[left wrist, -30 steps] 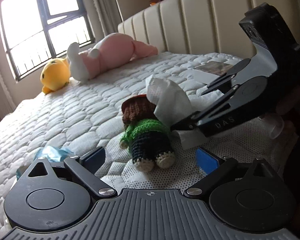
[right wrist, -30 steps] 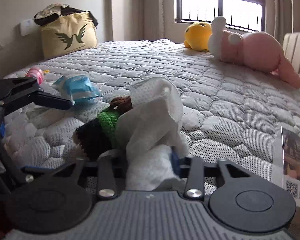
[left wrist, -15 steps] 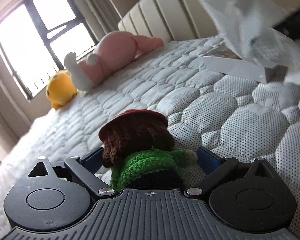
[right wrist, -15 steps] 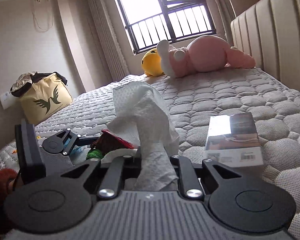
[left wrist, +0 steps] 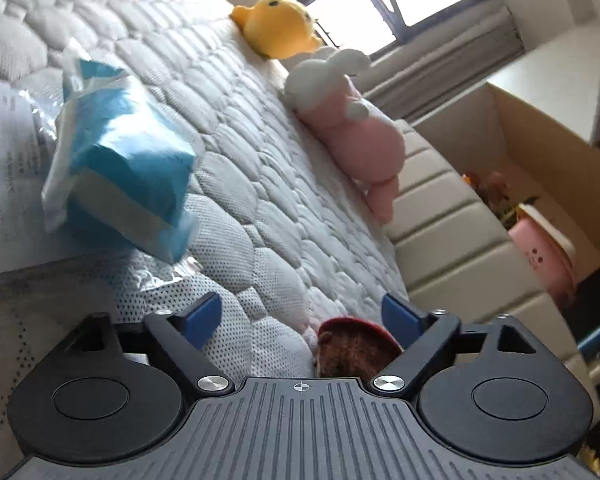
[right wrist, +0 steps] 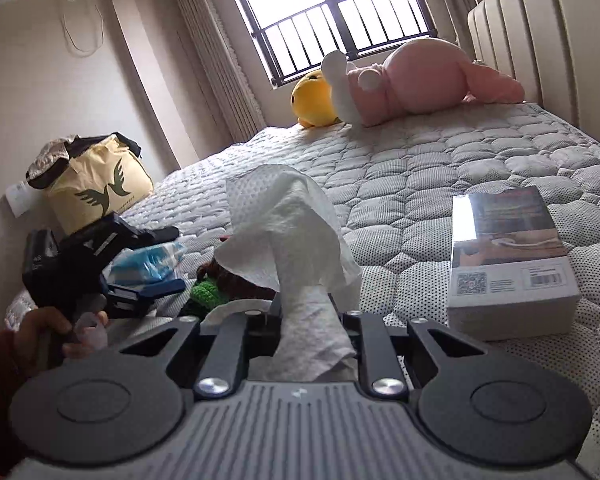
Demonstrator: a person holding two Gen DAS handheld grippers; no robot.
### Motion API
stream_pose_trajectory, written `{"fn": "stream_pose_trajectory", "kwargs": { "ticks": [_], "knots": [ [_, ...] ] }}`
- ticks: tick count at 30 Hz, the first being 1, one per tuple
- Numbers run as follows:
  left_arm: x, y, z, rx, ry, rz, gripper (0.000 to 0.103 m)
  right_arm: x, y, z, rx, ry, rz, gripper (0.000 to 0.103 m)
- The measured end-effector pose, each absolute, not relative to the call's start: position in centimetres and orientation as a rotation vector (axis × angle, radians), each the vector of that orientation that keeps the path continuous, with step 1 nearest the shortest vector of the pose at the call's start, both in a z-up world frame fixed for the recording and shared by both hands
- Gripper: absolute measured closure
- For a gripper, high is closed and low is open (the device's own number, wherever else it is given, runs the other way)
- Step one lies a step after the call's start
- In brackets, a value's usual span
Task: Organize objects
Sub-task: 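Lower the doll upright onto the mattress and open the left tool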
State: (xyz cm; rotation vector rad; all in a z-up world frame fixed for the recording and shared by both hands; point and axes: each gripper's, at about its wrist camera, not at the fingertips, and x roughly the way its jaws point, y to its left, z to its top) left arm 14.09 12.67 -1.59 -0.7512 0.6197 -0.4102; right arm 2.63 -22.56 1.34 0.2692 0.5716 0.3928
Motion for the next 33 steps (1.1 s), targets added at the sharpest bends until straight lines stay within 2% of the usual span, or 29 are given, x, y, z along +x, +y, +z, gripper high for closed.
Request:
{"fn": "stream_pose_trajectory", "kwargs": {
  "ticks": [4,8,11,12,13,15,18,20,25,28,30,32,33],
  "knots": [
    [10.0,6.0,1.3,-0.283,0.5,-0.464,0.009,2.8,-21.6,0.7,0.255,0.597,0.383,0.083],
    [7.1,-2.4,0.5,0.235,0.38,-0.416,0.009,2.5,-21.4,0.5,0.25,0.602,0.386,0.083],
    [8.7,-5.7,-1.5,0.403,0.429,-0.36,0.017,2.0,-22.0,0.4,0.255,0.601,0.385,0.083],
    [9.5,-6.0,-1.9,0.42,0.456,-0.331,0.025,1.8,-22.3,0.4,0.26,0.598,0.383,0.083],
    [10.2,-5.8,-1.7,0.396,0.48,-0.334,0.034,1.6,-22.6,0.5,0.265,0.594,0.38,0.083],
    [11.2,-3.7,0.0,0.243,0.536,-0.418,0.042,1.1,-23.3,0.4,0.279,0.586,0.376,0.083],
    [13.9,1.5,1.2,-0.266,0.728,-0.581,0.045,1.0,-24.3,-0.1,0.327,0.583,0.355,0.083],
    [15.3,4.4,-0.1,-0.574,0.799,-0.642,0.046,1.2,-24.6,-0.2,0.359,0.584,0.351,0.083],
    [15.7,8.3,-2.5,-0.79,0.777,-0.564,0.046,2.2,-23.1,0.0,0.306,0.612,0.376,0.083],
    [15.8,10.0,-2.5,-0.788,0.749,-0.508,0.048,4.1,-21.4,-0.5,0.29,0.66,0.376,0.083],
    [15.6,11.1,-2.2,-0.785,0.725,-0.486,0.047,5.3,-19.3,-0.3,0.269,0.671,0.43,0.083],
    [15.2,11.8,-1.6,-0.773,0.705,-0.482,0.035,6.5,-16.9,0.1,0.236,0.68,0.489,0.087],
    [14.6,12.0,-1.2,-0.74,0.696,-0.48,0.025,7.0,-15.8,0.2,0.219,0.684,0.508,0.087]
  ]
}}
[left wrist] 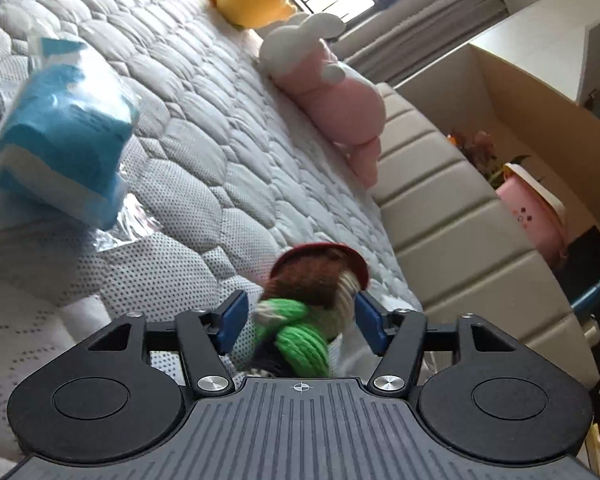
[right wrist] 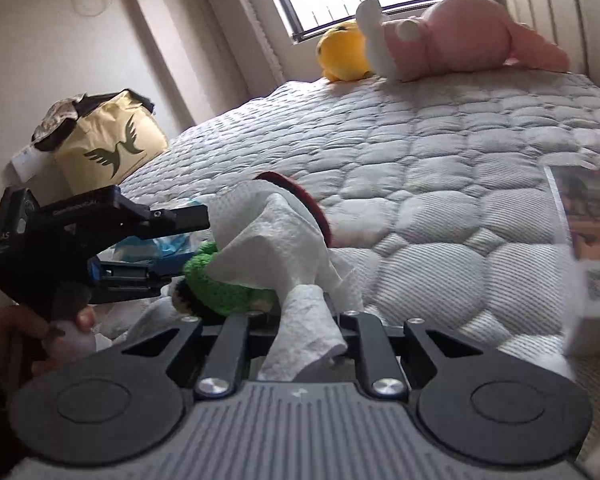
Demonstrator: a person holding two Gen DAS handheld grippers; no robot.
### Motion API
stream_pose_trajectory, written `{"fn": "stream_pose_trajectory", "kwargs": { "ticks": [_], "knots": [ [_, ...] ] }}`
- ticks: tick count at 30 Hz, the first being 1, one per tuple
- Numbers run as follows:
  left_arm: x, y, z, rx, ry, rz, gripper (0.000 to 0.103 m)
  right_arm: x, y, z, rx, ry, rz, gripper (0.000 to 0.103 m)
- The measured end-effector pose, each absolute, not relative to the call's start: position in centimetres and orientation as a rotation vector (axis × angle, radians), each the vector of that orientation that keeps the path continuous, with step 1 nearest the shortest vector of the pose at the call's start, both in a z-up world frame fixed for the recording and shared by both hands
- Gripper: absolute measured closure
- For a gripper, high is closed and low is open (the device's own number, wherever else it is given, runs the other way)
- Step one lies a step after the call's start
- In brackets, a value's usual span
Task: Organize objects
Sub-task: 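Lower the doll upright onto the mattress and open the left tool, then move the open left tool to the white product box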
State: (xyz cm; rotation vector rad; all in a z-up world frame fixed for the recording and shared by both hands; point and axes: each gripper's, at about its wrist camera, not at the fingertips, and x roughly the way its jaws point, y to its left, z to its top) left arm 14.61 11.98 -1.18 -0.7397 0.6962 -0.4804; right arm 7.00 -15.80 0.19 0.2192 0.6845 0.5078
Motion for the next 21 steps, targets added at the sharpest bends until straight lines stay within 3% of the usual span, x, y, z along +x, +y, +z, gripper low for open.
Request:
{"fn": "stream_pose_trajectory", "kwargs": {
  "ticks": [1,3,9,21],
  "knots": [
    [13.9,11.8,-0.8,-0.689,0.688,-0.475,0.017,7.5,-14.8,0.3,0.202,0.687,0.519,0.09],
    [12.5,10.9,-0.1,-0.56,0.675,-0.471,0.014,8.0,-13.4,0.6,0.186,0.675,0.528,0.092],
    [10.4,7.3,-0.2,-0.255,0.665,-0.432,0.013,9.0,-12.0,2.8,0.219,0.619,0.567,0.092],
    [9.2,5.0,-0.1,-0.123,0.653,-0.39,0.01,9.7,-12.8,1.0,0.147,0.723,0.537,0.091]
  ]
}}
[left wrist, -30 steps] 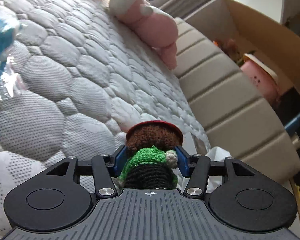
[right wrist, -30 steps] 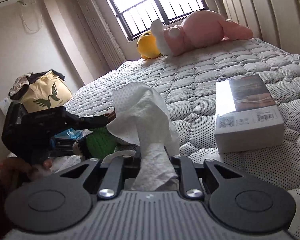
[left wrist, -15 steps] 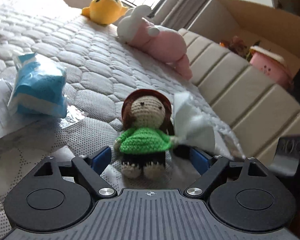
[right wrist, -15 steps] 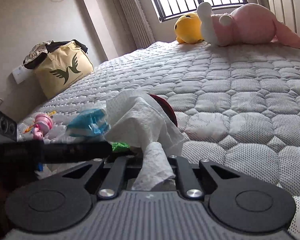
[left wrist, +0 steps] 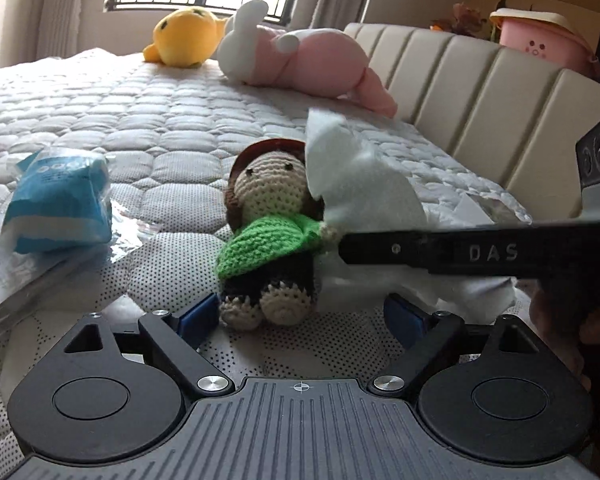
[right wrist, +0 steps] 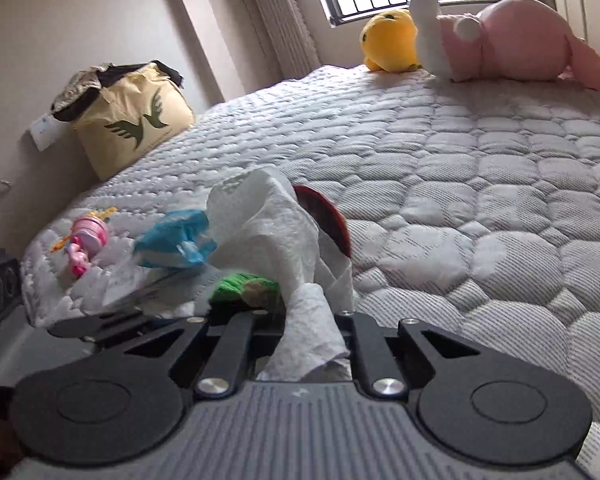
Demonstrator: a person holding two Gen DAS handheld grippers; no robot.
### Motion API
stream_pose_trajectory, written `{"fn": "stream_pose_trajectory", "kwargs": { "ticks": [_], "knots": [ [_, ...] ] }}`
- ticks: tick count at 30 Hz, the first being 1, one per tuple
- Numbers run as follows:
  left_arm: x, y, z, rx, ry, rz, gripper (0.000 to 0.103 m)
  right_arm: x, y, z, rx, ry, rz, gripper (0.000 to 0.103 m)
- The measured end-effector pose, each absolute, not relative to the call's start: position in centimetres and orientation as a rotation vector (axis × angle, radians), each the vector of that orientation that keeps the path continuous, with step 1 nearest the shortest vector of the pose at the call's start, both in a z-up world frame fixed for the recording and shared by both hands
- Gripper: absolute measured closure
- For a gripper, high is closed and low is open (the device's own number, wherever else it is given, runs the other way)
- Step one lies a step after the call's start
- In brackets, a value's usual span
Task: Organize objects
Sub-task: 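Move the open left tool to the white product box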
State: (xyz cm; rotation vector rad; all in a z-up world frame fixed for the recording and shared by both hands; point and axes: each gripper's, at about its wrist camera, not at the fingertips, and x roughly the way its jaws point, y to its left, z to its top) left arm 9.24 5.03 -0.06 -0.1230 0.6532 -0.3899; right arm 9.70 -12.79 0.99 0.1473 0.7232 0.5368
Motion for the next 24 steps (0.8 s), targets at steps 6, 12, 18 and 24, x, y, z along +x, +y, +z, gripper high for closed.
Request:
{"fn": "stream_pose_trajectory", "kwargs": {
  "ticks": [6,12,18,24],
  "knots": [
    [7.6,3.8,1.9,-0.069,0.624,-0.405,0.009,8.0,-16.2,0.2,0.142,0.707,0.448,0.091],
    [5.2,2.8,5.5,-0.219,0.499,-0.565,0.002,4.3,-22.9,2.9,0.215,0.573,0.345,0.092],
    [11.2,-0.6,1.2,-0.845,0.764,-0.955,0.001,1.6,-30.7,4.6,0.264,0.427,0.139,0.091],
    [16.9,-7.0,-4.4,-1.116,1.031,-0.957,0.001,1.9,-37.6,0.5,0.362,0.508,-0.001,0.091]
  ]
}}
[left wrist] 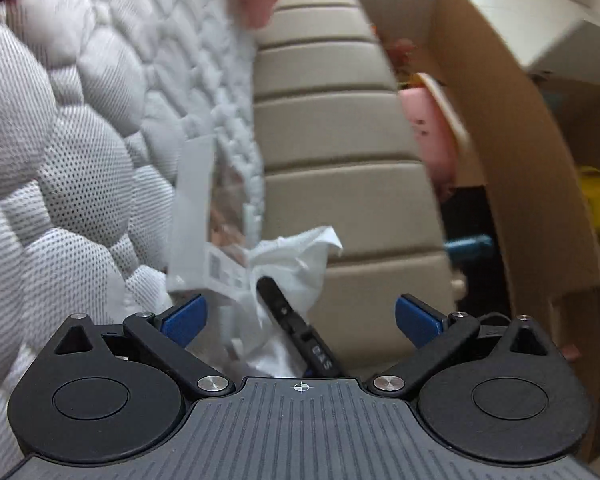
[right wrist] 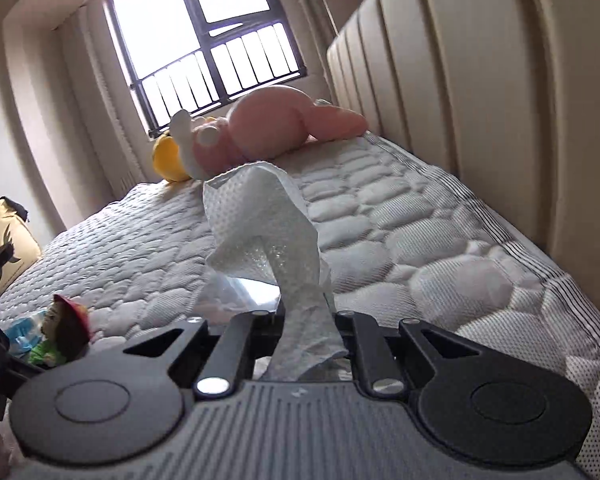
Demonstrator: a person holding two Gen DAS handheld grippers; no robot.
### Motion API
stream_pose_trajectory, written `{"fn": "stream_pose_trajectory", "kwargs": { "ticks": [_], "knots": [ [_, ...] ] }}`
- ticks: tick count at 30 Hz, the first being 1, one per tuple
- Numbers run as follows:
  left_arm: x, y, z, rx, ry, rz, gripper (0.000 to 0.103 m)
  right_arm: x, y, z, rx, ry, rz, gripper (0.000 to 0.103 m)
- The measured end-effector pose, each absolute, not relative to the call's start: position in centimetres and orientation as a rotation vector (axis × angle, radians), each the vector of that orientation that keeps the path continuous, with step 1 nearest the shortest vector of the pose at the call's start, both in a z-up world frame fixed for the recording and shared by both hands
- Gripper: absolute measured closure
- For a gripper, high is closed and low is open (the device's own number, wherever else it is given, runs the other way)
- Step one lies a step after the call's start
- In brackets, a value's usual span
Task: Organize objects
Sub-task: 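Move the open left tool to the white product box, then close the left tool on the white product box and lift it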
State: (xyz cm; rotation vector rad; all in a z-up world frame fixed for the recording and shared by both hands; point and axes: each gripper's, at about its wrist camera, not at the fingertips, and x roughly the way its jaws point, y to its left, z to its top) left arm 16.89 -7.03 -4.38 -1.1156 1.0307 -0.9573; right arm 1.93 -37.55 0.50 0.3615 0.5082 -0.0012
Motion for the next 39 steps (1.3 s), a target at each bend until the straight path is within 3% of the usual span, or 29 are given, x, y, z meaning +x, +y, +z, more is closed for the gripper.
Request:
{"fn": "stream_pose_trajectory", "kwargs": {
  "ticks": [13,18,23,30,39],
  "knots": [
    [22.7,-16.5,-3.1,-0.76,1.195,-0.792,0.0,5.8,-38.3,-2.1,0.364,0.564,0.073,0.09],
    [21.9,-15.4,-3.3,-0.764,1.07,-0.926,0.0,5.0,-37.5,-2.4,0.433,0.568,0.163,0.09],
    [18.1,-11.8,-1.9,-0.599,0.892,-0.905,0.004,3.3,-33.8,-2.0,0.416,0.574,0.272,0.09],
    [12.4,-7.1,-0.7,-0.277,0.586,-0.655,0.027,1.4,-30.3,-1.4,0.399,0.584,0.362,0.089],
    [9.3,-8.3,-1.7,-0.088,0.398,-0.697,0.033,1.6,-31.8,2.3,0.392,0.496,0.283,0.089]
  ]
}}
